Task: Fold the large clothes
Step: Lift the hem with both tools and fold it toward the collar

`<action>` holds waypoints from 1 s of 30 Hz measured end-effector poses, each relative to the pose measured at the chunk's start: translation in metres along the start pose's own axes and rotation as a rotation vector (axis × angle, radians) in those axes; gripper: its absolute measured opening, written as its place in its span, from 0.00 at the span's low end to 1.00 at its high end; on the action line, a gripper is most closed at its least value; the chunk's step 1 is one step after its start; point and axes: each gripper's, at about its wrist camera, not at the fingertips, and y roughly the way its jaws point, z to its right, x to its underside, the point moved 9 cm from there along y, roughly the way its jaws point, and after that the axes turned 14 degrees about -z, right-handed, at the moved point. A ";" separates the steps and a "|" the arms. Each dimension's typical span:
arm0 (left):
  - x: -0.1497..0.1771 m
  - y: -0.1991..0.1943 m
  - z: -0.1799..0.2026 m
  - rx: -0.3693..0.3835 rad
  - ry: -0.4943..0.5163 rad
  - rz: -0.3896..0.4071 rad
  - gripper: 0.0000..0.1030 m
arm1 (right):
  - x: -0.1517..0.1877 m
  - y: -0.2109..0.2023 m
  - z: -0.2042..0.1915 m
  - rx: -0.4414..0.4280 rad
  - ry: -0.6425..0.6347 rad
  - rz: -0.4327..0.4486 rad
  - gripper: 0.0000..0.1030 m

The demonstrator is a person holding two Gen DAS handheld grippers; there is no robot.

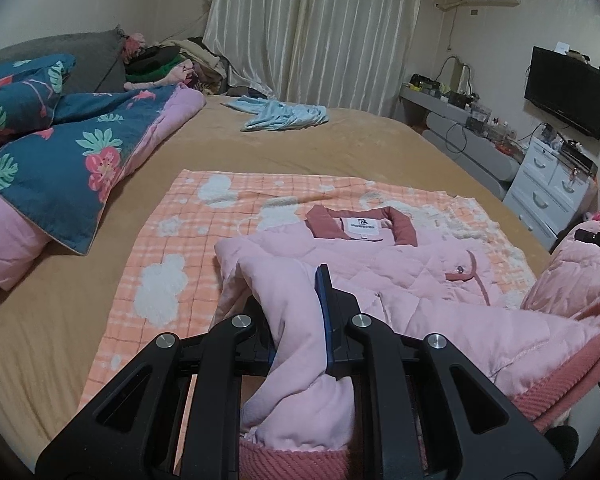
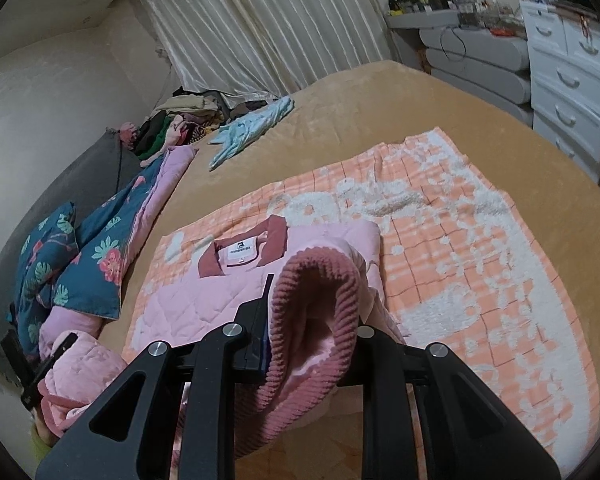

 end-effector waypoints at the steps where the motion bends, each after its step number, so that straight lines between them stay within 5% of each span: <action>1: -0.001 0.002 -0.001 -0.002 0.000 -0.001 0.08 | -0.002 0.003 0.002 -0.004 0.009 -0.006 0.19; 9: -0.010 0.028 -0.008 -0.031 -0.013 -0.025 0.09 | -0.018 0.030 0.015 -0.035 0.071 -0.042 0.22; 18: -0.013 0.049 -0.012 -0.038 -0.021 -0.044 0.09 | -0.030 0.054 0.028 -0.193 0.180 -0.067 0.39; 25: -0.013 0.060 -0.016 -0.019 -0.043 -0.057 0.09 | -0.039 0.036 0.033 -0.348 0.198 0.067 0.73; 30: -0.014 0.064 -0.017 -0.011 -0.051 -0.060 0.09 | -0.037 0.025 0.044 -0.322 0.173 0.150 0.81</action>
